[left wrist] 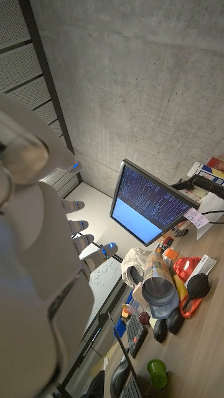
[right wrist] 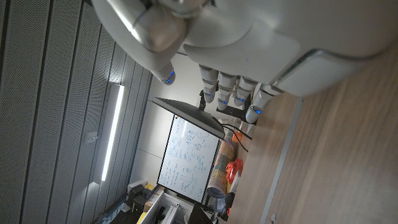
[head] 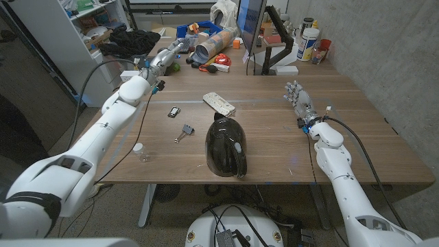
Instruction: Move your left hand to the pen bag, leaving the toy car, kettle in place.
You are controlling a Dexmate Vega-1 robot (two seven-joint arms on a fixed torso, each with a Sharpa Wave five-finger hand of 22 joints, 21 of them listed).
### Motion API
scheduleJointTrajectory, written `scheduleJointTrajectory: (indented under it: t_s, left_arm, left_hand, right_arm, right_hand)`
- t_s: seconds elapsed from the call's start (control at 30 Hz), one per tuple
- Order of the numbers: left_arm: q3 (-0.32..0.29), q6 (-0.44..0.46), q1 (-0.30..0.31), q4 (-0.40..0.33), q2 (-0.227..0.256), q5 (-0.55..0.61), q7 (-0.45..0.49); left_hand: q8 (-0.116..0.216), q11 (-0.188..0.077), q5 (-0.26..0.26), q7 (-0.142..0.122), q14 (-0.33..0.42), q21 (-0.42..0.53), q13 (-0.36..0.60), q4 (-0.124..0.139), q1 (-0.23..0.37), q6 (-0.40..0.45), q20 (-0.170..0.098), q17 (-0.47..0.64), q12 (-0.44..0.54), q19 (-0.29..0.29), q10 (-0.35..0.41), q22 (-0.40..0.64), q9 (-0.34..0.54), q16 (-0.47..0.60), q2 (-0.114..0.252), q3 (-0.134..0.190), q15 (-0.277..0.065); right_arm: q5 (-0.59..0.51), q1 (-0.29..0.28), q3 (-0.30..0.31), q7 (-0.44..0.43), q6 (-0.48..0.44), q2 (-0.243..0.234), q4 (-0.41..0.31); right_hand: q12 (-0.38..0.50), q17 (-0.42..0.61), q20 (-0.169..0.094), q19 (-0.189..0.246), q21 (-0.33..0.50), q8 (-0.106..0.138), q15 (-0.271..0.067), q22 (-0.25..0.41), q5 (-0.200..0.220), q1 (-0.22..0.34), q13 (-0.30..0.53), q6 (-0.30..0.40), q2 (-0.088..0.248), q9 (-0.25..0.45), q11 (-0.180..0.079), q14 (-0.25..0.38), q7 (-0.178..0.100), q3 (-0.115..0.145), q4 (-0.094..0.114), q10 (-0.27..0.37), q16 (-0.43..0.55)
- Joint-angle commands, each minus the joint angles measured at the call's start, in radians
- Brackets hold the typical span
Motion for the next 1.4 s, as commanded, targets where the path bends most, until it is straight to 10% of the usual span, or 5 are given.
scheduleJointTrajectory:
  t_s: [0.03, 1.4]
  left_arm:
    - [0.033, -0.022, -0.059, 0.037, 0.000, 0.039, -0.028]
    - [0.122, -0.060, -0.182, 0.095, -0.017, 0.120, -0.126]
  left_hand:
    - [-0.002, -0.001, 0.005, -0.001, -0.052, -0.002, 0.004, -0.003, 0.006, 0.004, -0.006, 0.003, 0.005, -0.091, -0.005, 0.005, 0.002, 0.001, 0.021, 0.007, 0.002]
    - [-0.004, -0.006, 0.004, -0.001, -0.057, -0.010, 0.004, 0.000, 0.007, 0.004, -0.008, 0.003, 0.004, -0.090, -0.011, 0.005, 0.003, 0.000, 0.022, 0.007, 0.001]
  right_arm:
    - [-0.001, 0.005, -0.004, -0.004, 0.013, 0.001, 0.009]
    - [0.013, 0.011, -0.010, -0.001, 0.055, -0.003, 0.034]
  right_hand:
    - [0.003, 0.001, 0.004, 0.005, -0.004, 0.004, 0.011, 0.003, 0.003, 0.004, 0.003, 0.007, 0.027, 0.005, 0.005, -0.001, -0.005, 0.006, -0.002, 0.007, 0.002]
    - [0.003, 0.002, 0.005, 0.008, -0.016, 0.004, 0.012, 0.004, 0.001, 0.003, 0.003, 0.007, 0.026, 0.005, 0.007, -0.002, -0.006, 0.005, -0.001, 0.008, 0.002]
